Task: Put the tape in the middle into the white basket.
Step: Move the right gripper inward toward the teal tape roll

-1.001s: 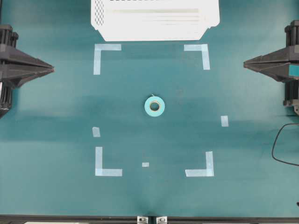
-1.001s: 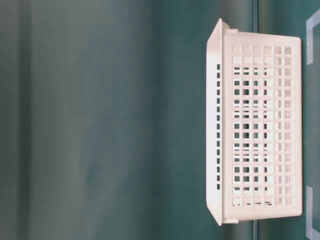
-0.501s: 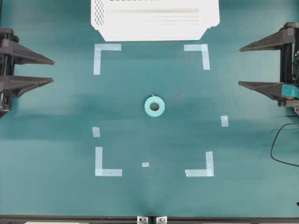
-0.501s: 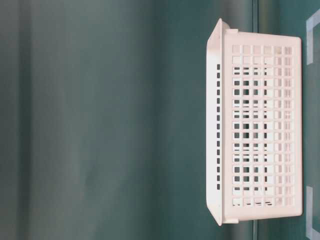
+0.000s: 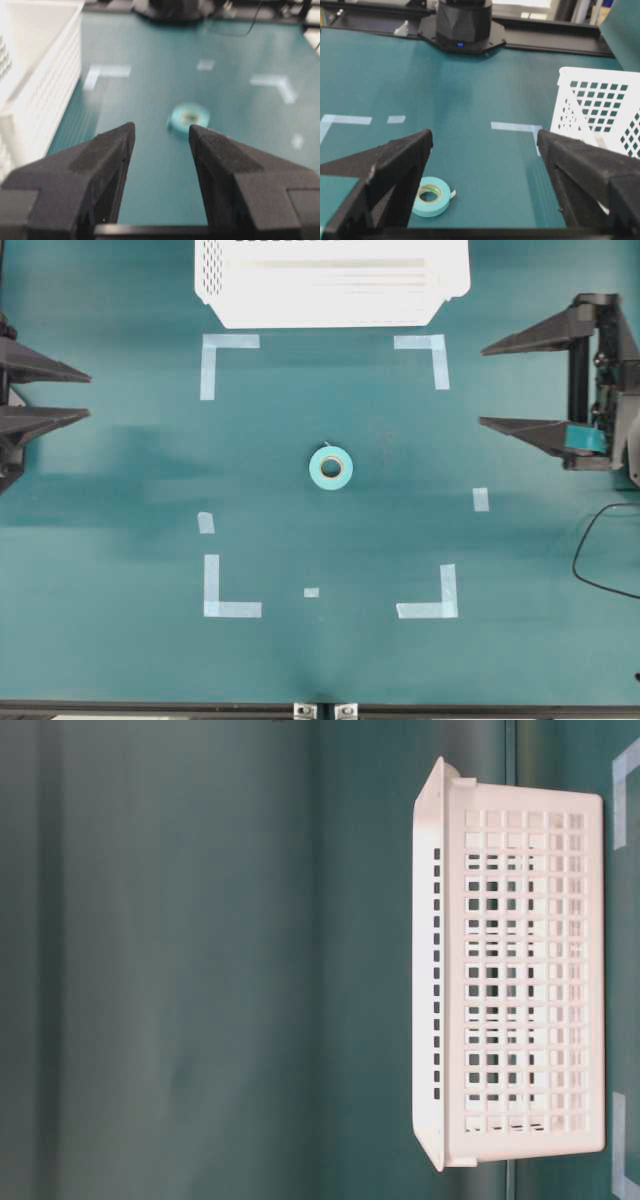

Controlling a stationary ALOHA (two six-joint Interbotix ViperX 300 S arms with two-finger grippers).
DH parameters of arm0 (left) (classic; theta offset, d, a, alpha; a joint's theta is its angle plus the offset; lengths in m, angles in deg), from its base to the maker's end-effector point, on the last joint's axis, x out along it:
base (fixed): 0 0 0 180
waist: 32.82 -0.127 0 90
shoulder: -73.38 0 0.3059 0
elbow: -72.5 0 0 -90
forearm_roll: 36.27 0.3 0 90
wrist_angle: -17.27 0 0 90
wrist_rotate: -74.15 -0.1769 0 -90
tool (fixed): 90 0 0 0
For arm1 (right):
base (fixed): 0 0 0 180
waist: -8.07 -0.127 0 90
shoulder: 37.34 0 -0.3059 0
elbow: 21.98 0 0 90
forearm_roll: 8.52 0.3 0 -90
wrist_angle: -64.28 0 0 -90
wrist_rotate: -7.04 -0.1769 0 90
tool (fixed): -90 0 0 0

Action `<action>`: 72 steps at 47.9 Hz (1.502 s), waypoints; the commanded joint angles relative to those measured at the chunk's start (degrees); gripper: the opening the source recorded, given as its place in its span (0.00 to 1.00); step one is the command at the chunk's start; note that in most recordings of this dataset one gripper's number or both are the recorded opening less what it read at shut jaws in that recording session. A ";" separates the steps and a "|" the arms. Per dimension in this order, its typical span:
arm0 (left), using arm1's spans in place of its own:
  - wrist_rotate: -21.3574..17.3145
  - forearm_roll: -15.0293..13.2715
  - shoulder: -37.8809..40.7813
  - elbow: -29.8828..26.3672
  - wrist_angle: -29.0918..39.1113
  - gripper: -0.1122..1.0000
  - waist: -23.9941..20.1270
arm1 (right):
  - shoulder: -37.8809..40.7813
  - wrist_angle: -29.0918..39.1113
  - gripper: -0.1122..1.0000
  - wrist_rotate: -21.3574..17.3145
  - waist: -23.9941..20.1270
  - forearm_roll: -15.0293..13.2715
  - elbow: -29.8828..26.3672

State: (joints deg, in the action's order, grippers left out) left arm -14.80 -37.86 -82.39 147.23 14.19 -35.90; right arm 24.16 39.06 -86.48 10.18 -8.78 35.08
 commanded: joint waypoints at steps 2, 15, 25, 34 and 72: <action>0.09 -0.09 0.00 -0.70 2.90 0.15 -0.44 | 2.72 -1.67 0.99 -0.09 0.09 0.18 -2.11; 0.00 -0.09 -0.09 0.53 4.66 0.15 -0.44 | 11.25 -2.29 0.99 -0.09 0.18 0.18 -4.83; 0.09 -0.09 -0.09 2.20 4.04 0.15 -0.44 | 17.14 -2.29 0.99 -0.26 0.18 0.18 -7.21; 0.09 -0.09 -0.09 2.37 3.96 0.15 -0.44 | 20.74 -2.29 0.99 -0.44 0.18 0.18 -8.70; 0.09 -0.09 -2.46 3.87 3.60 0.15 -0.44 | 32.87 -2.20 0.99 -2.29 0.09 -0.09 -13.54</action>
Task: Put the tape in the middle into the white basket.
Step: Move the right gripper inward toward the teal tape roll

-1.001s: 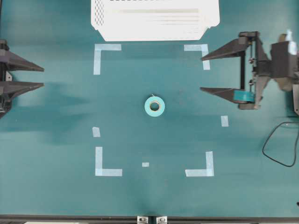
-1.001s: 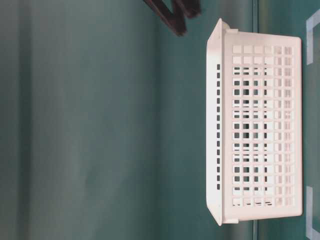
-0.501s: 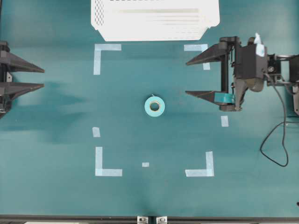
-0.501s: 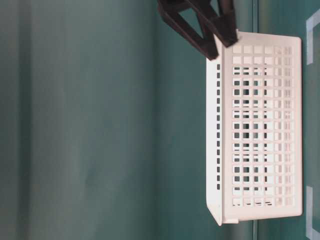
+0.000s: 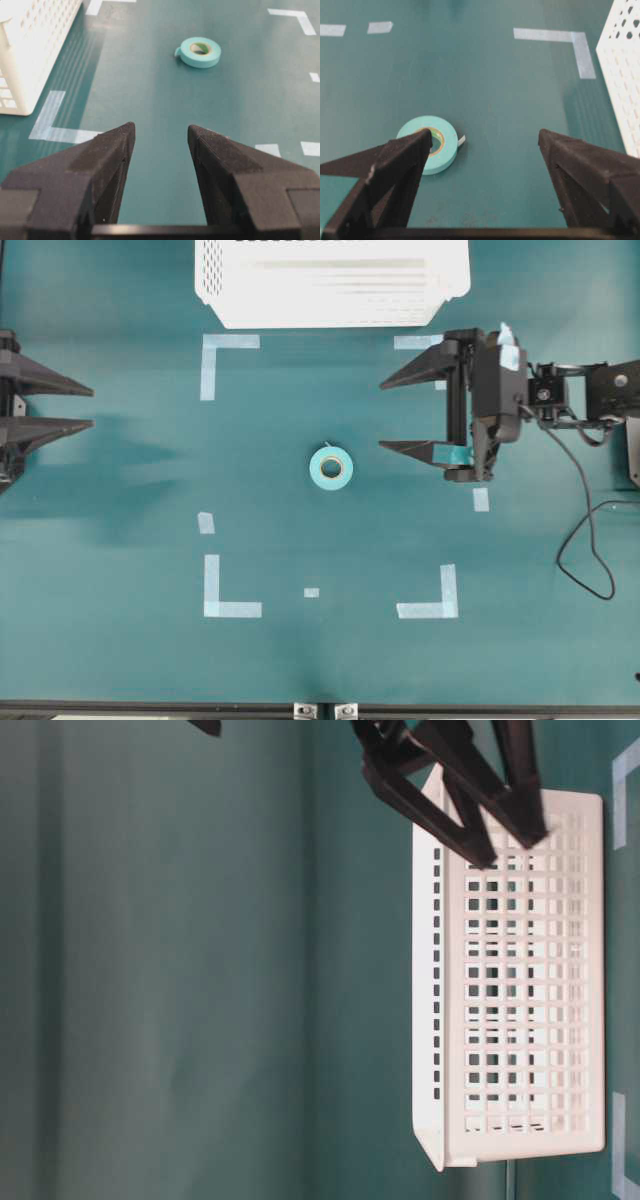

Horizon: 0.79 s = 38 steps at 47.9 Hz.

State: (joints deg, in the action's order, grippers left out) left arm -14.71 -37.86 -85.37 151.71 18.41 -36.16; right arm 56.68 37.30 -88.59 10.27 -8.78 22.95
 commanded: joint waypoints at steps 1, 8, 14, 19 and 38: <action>0.00 -0.09 0.44 -0.62 -0.62 0.15 -0.18 | 0.53 -0.44 0.99 -0.18 -0.09 -0.09 -1.49; 0.00 -0.09 0.44 -0.35 -1.05 0.15 -0.18 | 2.11 -0.44 0.99 -0.26 -0.26 -0.09 -2.11; 0.00 -0.09 0.44 0.09 -1.67 0.15 -0.18 | 2.99 -0.53 0.99 -0.26 -0.35 -0.09 -2.64; 0.00 -0.09 0.44 0.18 -1.85 0.15 -0.18 | 3.87 -0.53 0.99 -0.62 -0.53 -0.09 -3.25; 0.00 -0.09 0.44 0.18 -1.76 0.15 -0.18 | 9.14 -0.62 0.99 -2.99 -1.14 -0.09 -5.80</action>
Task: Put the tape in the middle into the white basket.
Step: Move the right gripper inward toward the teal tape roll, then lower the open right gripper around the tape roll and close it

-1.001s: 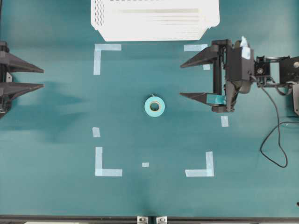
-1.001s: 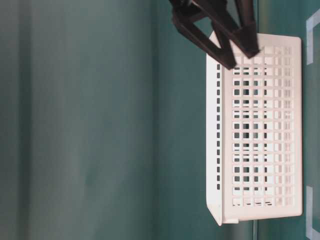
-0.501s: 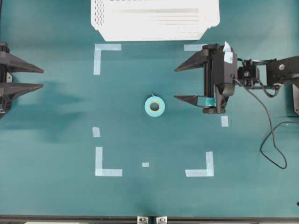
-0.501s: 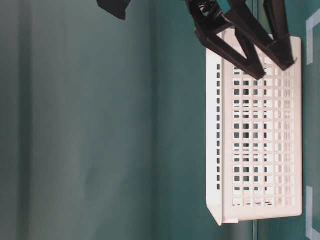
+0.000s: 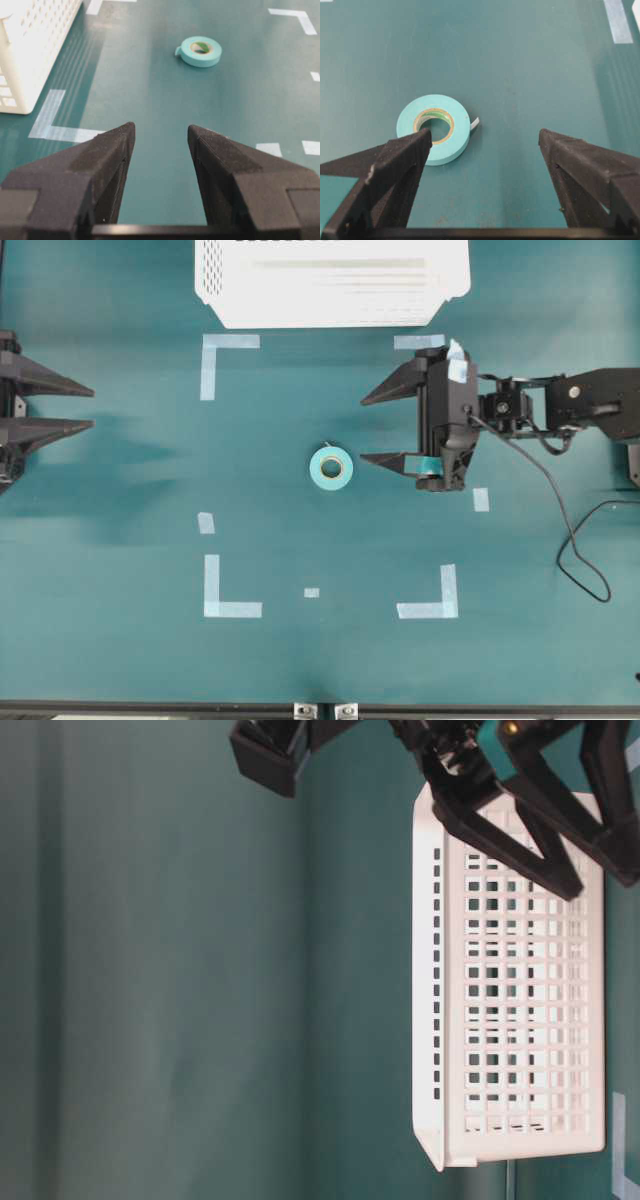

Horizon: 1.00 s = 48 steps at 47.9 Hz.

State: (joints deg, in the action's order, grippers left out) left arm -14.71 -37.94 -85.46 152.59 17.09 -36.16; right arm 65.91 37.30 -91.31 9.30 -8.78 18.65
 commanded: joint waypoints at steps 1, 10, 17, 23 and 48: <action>0.00 0.00 0.53 -0.70 -0.53 0.15 -0.18 | 0.00 -0.62 0.99 -0.26 -0.18 -0.09 -1.67; 0.00 0.00 0.53 -0.70 -0.53 0.15 -0.18 | 1.58 -0.26 0.99 -0.26 -0.88 -0.09 -3.16; 0.00 0.00 0.53 -0.70 -0.53 0.15 -0.18 | 2.37 -0.26 0.99 -0.62 -1.41 -0.09 -3.87; 0.00 0.00 0.53 -0.70 -0.53 0.15 -0.18 | 2.90 -0.53 0.99 -1.49 -2.02 -0.09 -4.13; 0.00 0.00 0.53 -0.70 -0.53 0.15 -0.18 | 6.24 -0.53 0.99 -4.13 -3.16 -0.09 -5.19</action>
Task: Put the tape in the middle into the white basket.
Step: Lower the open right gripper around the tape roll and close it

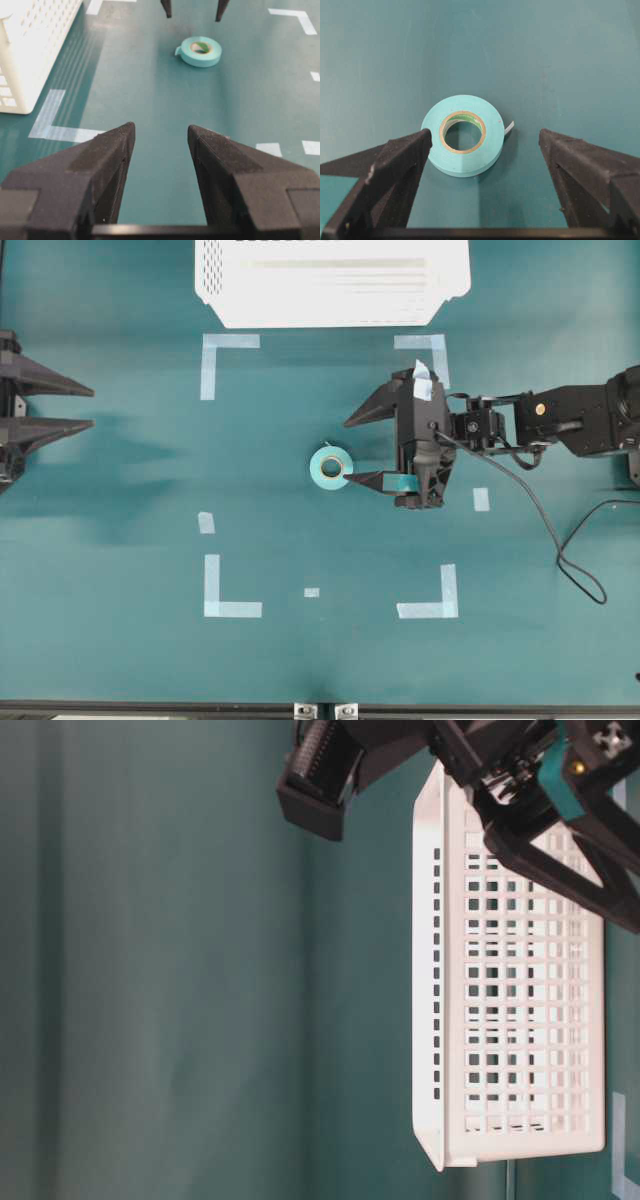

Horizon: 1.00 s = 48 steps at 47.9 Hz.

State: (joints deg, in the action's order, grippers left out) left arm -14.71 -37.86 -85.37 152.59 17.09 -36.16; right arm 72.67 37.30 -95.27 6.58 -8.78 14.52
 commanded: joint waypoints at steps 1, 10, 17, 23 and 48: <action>0.00 -0.09 0.44 -0.70 -0.53 0.15 -0.18 | -0.44 -0.53 0.99 -0.26 -0.53 -0.09 -1.14; 0.00 -0.09 0.44 -0.70 -0.53 0.15 -0.18 | 0.70 -0.53 0.99 -0.44 -1.49 -0.09 -2.11; 0.00 -0.09 0.44 -0.70 -0.53 0.15 -0.18 | 1.76 -0.35 0.99 -0.53 -1.58 -0.09 -2.72; 0.00 -0.09 0.44 -0.70 -0.53 0.15 -0.18 | 2.81 -0.44 0.99 -0.53 -1.58 0.00 -3.08; 0.00 -0.09 0.44 -0.70 -0.53 0.15 -0.18 | 5.36 -0.26 0.99 -1.67 -1.32 0.18 -4.57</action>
State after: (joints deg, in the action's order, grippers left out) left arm -14.71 -37.94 -85.46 152.67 17.09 -36.16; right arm 78.47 37.30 -96.76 5.17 -8.78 11.00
